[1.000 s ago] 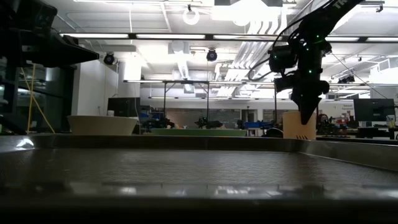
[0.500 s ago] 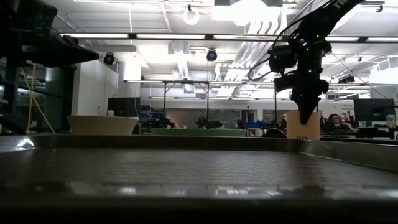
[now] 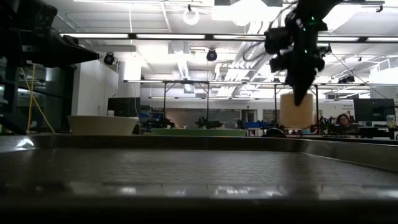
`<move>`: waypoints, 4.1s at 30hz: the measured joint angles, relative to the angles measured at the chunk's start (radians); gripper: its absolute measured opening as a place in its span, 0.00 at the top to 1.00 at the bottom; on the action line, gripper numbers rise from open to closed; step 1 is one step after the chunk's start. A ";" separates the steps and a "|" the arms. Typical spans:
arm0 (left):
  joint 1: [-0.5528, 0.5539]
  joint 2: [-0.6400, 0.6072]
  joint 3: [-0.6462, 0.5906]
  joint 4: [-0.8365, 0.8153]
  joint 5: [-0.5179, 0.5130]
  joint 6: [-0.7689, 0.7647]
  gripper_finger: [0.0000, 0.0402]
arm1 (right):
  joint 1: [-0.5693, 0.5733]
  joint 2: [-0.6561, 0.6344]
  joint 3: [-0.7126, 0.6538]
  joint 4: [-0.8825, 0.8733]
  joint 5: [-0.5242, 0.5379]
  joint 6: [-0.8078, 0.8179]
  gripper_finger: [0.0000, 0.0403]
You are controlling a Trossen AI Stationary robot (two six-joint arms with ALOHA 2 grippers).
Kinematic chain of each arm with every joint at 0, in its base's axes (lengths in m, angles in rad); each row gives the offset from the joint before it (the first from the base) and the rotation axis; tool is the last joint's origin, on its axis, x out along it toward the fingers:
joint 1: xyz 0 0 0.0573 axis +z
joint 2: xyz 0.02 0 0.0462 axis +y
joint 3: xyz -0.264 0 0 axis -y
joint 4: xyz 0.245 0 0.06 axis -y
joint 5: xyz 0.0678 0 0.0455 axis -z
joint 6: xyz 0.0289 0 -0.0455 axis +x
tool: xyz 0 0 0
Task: Set up tray
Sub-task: Put the orange cup on the brown serving tray
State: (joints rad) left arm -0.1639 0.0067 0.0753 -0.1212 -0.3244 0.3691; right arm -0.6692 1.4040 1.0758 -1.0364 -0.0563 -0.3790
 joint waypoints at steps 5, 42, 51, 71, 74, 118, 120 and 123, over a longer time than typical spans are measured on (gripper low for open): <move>0.000 0.000 0.000 0.000 0.000 0.000 0.82 | 0.057 0.000 0.114 -0.056 0.034 0.002 1.00; 0.000 0.000 0.000 0.038 0.002 -0.012 0.82 | 0.487 0.001 0.333 -0.210 0.021 0.372 1.00; 0.000 0.000 0.000 0.105 -0.001 -0.042 0.82 | 0.608 0.062 0.413 -0.171 0.013 0.410 1.00; 0.000 0.000 0.030 0.124 0.087 -0.121 0.82 | 0.708 0.512 1.009 -0.336 -0.057 0.329 1.00; 0.000 0.000 0.030 0.120 0.101 -0.139 0.82 | 0.714 0.556 1.073 -0.357 -0.057 0.330 1.00; 0.000 0.730 0.747 -0.389 0.289 -0.116 0.82 | 0.778 0.665 1.133 -0.181 -0.134 0.378 1.00; 0.000 0.763 0.778 -0.406 0.289 -0.103 0.82 | 0.784 0.665 1.133 -0.155 -0.142 0.377 1.00; 0.000 0.798 0.813 -0.425 0.290 -0.083 0.82 | 0.789 0.665 1.133 -0.136 -0.148 0.376 1.00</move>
State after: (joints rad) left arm -0.1638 0.8046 0.8887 -0.5462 -0.0349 0.2861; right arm 0.1200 2.0686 2.2093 -1.1725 -0.2047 -0.0032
